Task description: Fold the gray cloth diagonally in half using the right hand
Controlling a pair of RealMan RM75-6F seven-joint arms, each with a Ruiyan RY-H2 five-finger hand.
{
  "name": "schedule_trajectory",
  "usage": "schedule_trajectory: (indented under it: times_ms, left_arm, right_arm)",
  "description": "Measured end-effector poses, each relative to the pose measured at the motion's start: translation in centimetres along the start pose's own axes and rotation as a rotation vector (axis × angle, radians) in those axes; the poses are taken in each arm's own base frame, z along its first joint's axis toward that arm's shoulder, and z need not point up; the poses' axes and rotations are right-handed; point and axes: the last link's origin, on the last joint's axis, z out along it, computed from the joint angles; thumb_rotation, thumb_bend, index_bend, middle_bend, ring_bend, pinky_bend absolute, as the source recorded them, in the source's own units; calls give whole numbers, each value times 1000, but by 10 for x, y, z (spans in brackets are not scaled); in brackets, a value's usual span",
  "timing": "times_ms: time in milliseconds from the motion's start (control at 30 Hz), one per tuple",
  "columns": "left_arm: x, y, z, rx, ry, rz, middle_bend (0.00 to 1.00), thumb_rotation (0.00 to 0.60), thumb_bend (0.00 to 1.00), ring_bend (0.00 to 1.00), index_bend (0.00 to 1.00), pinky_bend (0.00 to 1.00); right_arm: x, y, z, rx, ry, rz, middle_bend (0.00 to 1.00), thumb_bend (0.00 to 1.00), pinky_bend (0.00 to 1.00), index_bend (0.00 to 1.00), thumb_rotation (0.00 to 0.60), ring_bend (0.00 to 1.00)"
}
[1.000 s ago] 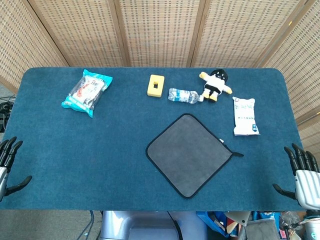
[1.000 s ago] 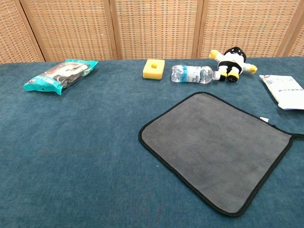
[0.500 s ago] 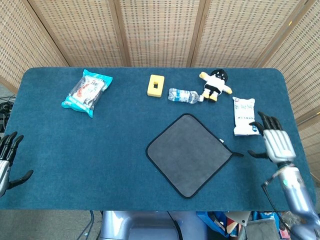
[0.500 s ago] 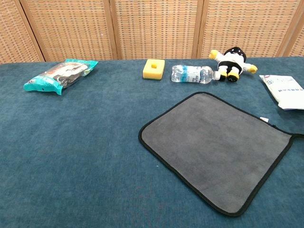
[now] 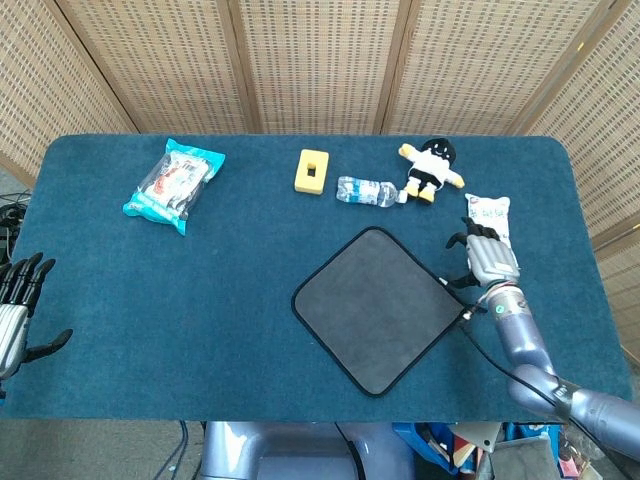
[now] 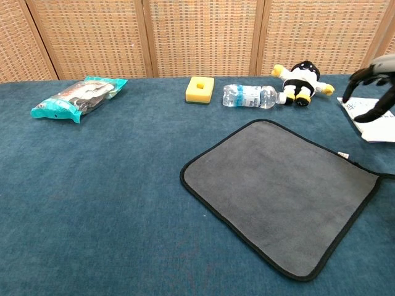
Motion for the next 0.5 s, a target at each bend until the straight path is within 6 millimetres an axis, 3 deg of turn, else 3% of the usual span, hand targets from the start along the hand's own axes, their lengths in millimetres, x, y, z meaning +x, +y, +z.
schedule_trajectory:
  times_ms: [233, 500]
  left_arm:
    - [-1, -2, 5, 10, -13, -1, 0, 600, 215, 0, 0, 0]
    - [-2, -3, 5, 15, -16, -1, 0, 600, 215, 0, 0, 0]
  right_arm:
    - [-35, -39, 22, -60, -46, -36, 0, 408, 0, 346, 600, 0]
    - [-52, -46, 35, -112, -54, -68, 0, 478, 0, 354, 600, 0]
